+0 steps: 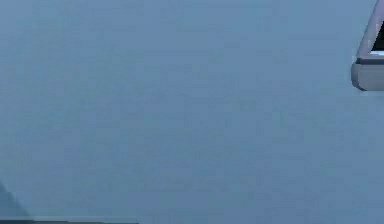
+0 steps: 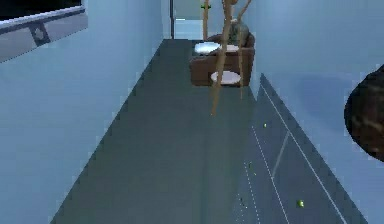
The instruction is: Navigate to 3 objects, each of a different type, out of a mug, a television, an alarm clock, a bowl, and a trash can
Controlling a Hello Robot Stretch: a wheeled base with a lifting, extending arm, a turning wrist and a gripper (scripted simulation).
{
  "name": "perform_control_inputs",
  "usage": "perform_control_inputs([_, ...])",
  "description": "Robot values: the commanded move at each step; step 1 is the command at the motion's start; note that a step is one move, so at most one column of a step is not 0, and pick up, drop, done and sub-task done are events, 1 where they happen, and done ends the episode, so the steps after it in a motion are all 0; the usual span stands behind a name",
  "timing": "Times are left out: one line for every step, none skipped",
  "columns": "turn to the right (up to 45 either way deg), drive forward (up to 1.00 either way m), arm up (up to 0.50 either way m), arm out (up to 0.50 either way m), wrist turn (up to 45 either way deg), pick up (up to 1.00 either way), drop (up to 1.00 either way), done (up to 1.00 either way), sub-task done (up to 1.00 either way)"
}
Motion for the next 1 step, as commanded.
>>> perform_control_inputs([0.0, 0.1, 0.0, 0.0, 0.0, 0.0, 0.0, 0.0, 0.0])
